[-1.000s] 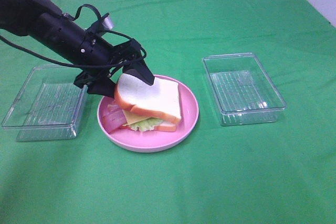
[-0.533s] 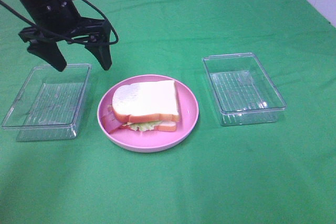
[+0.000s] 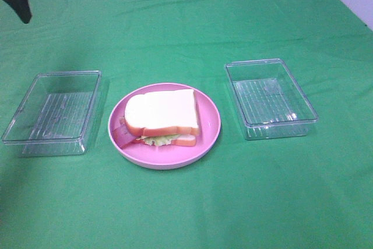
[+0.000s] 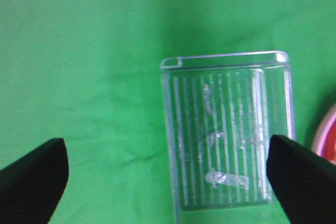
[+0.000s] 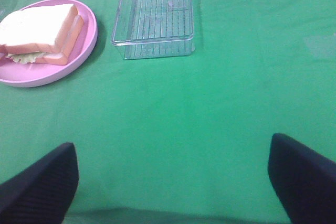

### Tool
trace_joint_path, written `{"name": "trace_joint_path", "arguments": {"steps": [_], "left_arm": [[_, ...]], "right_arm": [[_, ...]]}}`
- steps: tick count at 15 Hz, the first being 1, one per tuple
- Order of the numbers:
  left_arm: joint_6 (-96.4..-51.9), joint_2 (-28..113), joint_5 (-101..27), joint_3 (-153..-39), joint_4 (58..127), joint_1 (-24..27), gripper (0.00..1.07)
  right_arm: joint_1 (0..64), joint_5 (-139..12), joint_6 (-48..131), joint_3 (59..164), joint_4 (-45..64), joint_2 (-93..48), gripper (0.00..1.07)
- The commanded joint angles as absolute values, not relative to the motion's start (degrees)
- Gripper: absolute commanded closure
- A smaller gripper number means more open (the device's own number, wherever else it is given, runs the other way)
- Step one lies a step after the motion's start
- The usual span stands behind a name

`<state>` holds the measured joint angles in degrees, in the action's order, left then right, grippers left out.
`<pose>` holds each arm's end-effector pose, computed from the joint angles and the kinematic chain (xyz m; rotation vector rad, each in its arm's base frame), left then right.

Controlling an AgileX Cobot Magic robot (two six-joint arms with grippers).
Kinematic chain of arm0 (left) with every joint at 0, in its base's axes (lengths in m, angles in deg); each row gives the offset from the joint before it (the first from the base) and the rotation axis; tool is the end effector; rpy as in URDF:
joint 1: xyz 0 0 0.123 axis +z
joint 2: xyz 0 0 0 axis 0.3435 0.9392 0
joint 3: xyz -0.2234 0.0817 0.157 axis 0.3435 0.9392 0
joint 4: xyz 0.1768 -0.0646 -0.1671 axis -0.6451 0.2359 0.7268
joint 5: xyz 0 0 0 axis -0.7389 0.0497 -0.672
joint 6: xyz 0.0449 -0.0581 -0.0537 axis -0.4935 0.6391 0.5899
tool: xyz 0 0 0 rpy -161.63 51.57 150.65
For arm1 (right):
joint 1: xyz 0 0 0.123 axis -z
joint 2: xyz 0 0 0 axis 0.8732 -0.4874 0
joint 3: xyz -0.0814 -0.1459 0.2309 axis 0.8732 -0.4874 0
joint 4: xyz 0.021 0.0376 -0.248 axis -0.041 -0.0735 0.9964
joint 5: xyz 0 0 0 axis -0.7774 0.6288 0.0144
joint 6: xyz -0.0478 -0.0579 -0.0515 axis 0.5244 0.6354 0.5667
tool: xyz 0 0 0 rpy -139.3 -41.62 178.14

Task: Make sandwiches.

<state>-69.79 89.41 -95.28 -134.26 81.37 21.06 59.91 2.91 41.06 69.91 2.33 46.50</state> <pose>0.4355 0.0025 0.2909 -0.0542 2.8069 -0.0793 -0.0028 0.0105 0.2620 -0.0932 2.1206 0.1296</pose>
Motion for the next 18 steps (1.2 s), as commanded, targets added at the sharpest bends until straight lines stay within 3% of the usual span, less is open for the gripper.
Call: {"name": "trace_joint_path", "arguments": {"steps": [1, 7, 11, 12, 18], "left_arm": [[-71.51, 87.92, -101.75, -134.32, 81.48, 24.44, 0.1], [-73.11, 70.5, -100.15, -117.88, 82.17, 24.9, 0.1], [-72.37, 47.13, -92.47, -95.24, 82.46, 24.9, 0.1], [-72.43, 34.52, -87.31, -84.59, 82.34, 24.9, 0.1], [-72.43, 8.11, -82.67, -65.57, 82.34, 24.9, 0.1]], "right_arm": [[59.97, 2.91, 41.52, 69.68, 1.98, 47.93, 0.13], [59.97, 2.91, 41.52, 69.68, 1.98, 47.93, 0.13], [59.97, 2.85, 41.52, 69.68, 1.87, 47.93, 0.13], [59.97, 2.85, 41.52, 69.68, 1.87, 47.93, 0.13], [59.97, 2.85, 41.52, 69.68, 1.87, 47.93, 0.13]]}}
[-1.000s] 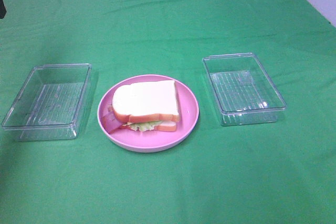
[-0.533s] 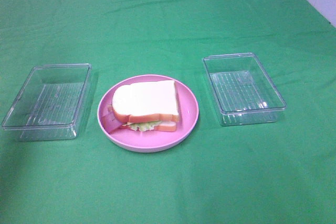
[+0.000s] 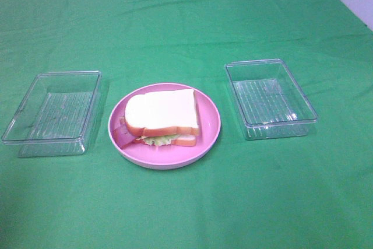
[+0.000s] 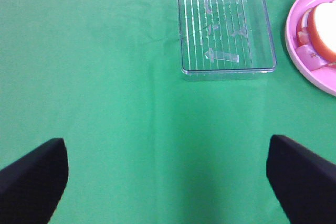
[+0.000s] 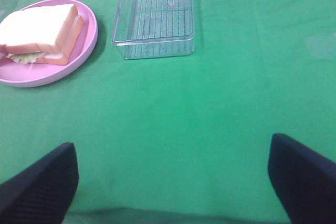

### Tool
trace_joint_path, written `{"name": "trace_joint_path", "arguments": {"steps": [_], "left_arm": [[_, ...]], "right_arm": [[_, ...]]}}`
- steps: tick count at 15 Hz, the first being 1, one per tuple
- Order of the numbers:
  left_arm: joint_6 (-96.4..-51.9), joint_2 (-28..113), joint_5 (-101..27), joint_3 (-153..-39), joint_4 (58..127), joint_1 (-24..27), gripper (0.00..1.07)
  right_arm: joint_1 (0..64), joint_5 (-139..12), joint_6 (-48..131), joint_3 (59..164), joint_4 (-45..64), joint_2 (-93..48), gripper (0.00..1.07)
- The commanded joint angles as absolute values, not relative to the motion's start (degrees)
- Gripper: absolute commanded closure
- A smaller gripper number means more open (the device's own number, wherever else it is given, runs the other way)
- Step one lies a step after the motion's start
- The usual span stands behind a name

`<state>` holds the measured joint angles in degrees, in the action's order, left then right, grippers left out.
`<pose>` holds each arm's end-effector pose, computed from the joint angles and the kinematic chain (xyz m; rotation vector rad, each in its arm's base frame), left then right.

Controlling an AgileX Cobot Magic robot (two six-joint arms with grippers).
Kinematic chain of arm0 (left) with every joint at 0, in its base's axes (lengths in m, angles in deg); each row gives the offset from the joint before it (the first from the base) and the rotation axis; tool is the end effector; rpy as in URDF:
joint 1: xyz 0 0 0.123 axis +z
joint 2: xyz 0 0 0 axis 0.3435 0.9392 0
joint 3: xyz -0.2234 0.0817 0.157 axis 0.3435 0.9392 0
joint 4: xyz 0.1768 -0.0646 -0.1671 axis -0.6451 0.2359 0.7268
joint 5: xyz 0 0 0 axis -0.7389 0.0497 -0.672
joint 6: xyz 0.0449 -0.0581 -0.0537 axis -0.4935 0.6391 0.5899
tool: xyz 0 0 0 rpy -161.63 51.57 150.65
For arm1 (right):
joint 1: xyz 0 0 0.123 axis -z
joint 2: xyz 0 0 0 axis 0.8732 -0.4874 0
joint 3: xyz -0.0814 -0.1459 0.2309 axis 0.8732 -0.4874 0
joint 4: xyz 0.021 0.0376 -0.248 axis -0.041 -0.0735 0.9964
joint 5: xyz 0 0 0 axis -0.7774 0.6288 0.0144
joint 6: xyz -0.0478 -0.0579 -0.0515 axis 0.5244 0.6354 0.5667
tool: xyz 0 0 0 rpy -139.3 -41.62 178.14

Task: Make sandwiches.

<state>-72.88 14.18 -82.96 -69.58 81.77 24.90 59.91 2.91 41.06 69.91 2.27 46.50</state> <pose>0.1130 0.0046 0.3260 -0.0661 2.4061 -0.0228 -0.0028 0.0106 0.2620 -0.0932 2.1205 0.1309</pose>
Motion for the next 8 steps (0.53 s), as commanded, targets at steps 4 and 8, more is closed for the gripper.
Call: {"name": "trace_joint_path", "arguments": {"steps": [4, 8], "left_arm": [[-72.66, -13.04, -86.97, -57.83, 82.34, 24.9, 0.1], [-72.43, -26.27, -87.94, -55.6, 81.77, 24.9, 0.1]], "right_arm": [[59.97, 2.85, 41.52, 69.68, 1.87, 47.93, 0.13], [59.97, 2.85, 41.52, 69.68, 1.87, 47.93, 0.13]]}}
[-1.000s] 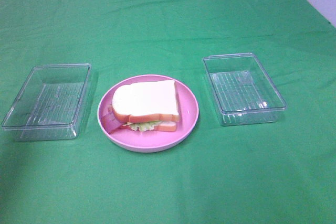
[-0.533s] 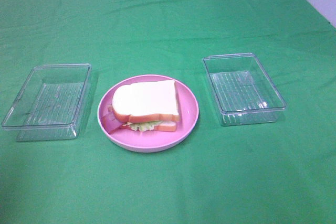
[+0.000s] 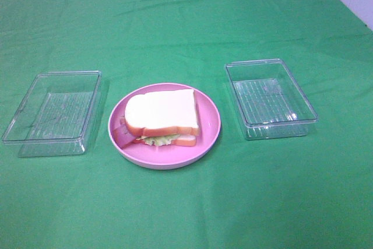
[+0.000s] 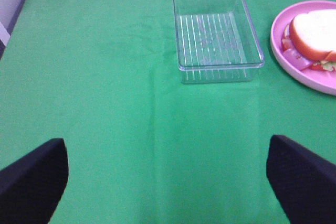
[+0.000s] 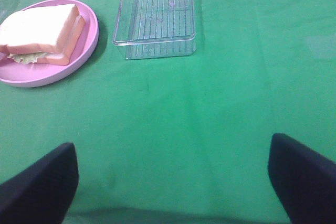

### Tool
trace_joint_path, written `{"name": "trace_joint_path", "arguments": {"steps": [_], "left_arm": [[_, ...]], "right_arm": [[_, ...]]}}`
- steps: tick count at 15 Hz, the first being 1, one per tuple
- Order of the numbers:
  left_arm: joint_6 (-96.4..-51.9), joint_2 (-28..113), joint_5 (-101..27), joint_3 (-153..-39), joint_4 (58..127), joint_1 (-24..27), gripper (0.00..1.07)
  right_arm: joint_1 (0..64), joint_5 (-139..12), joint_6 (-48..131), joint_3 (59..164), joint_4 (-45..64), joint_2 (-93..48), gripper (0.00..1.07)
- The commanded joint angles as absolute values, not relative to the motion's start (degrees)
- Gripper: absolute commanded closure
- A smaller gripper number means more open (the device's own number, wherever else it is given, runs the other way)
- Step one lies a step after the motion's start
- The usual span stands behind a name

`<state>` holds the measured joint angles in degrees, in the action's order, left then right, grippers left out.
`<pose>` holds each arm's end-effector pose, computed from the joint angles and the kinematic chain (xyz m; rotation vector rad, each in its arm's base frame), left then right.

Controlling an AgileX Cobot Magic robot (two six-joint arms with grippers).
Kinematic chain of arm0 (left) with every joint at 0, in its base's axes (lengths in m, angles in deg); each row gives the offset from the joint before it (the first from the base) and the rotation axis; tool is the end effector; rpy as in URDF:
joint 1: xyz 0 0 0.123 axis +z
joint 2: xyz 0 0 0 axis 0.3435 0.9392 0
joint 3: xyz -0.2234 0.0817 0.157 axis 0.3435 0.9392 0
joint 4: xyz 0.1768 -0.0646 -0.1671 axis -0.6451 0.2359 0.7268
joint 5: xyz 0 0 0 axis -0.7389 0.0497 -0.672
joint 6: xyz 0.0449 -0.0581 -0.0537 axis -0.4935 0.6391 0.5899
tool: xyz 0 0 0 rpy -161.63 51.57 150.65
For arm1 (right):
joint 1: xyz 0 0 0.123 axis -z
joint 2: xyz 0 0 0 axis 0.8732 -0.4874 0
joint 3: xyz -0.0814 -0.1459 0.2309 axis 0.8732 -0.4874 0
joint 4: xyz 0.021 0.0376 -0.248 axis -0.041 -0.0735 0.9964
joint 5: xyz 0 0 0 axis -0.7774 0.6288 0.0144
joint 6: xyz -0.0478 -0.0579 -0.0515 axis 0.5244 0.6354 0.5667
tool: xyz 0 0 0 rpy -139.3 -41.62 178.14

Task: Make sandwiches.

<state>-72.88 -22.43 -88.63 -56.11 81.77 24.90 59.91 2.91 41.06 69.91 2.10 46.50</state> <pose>0.0000 -0.0052 0.2825 -0.0392 2.1024 -0.0018 -0.0029 0.0109 0.2620 -0.0934 2.1203 0.1345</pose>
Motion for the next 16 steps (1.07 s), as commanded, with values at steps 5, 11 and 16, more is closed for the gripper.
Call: {"name": "trace_joint_path", "arguments": {"steps": [5, 11, 16], "left_arm": [[-71.34, -26.84, -87.94, -55.54, 80.97, 24.16, 0.1], [-71.34, -26.84, -87.94, -55.54, 81.02, 21.06, 0.1], [-71.34, -26.84, -87.94, -55.54, 81.02, 21.06, 0.1]], "right_arm": [[59.97, 2.85, 41.52, 69.68, 1.87, 47.93, 0.13], [59.97, 2.85, 41.52, 69.68, 1.87, 47.93, 0.13], [59.97, 2.85, 41.52, 69.68, 1.87, 47.93, 0.13]]}}
